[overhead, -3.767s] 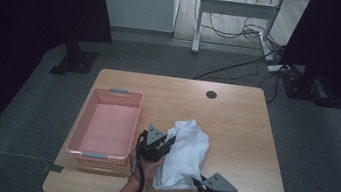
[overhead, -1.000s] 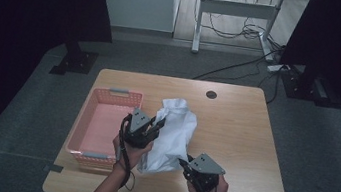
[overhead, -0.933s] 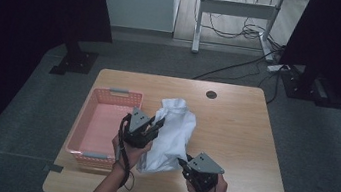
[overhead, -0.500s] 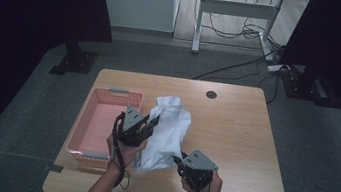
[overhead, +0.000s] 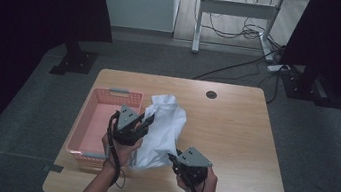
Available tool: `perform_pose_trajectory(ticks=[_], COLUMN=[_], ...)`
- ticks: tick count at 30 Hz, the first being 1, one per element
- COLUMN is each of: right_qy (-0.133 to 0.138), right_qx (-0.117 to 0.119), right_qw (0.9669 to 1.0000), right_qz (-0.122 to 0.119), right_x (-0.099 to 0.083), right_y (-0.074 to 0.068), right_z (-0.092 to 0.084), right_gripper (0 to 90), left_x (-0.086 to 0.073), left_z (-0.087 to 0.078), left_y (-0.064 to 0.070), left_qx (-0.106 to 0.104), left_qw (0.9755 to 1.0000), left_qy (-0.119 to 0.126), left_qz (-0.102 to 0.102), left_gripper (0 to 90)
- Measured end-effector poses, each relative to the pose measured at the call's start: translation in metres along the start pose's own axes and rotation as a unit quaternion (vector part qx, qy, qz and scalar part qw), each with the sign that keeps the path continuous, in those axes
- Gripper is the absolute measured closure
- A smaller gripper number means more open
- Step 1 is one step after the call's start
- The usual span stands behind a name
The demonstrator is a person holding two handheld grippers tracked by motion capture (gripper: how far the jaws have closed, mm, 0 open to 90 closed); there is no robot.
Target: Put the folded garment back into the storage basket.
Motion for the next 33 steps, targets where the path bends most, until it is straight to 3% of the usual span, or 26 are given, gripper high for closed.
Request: perform_pose_trajectory(ticks=[33], right_qy=[-0.003], right_qx=[0.013], right_qw=[0.9999], right_qz=[-0.007], right_x=[0.013], right_y=[-0.018], right_z=[0.019], right_gripper=[77.2], left_x=[-0.009], left_z=[-0.01], left_y=[-0.021], left_qx=[0.015], left_qw=[0.9998], left_qy=[-0.005], left_qz=[-0.009], left_gripper=[75.2])
Point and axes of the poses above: each handheld gripper's, and its own axes: z roughly forward along the jaws, x roughly out of its top, y roughly to its right, the point moved 2 cm from there along z, roughly forward along the jaws, and after that the axes turned 5 degrees about -y, right-handed, at the moved point
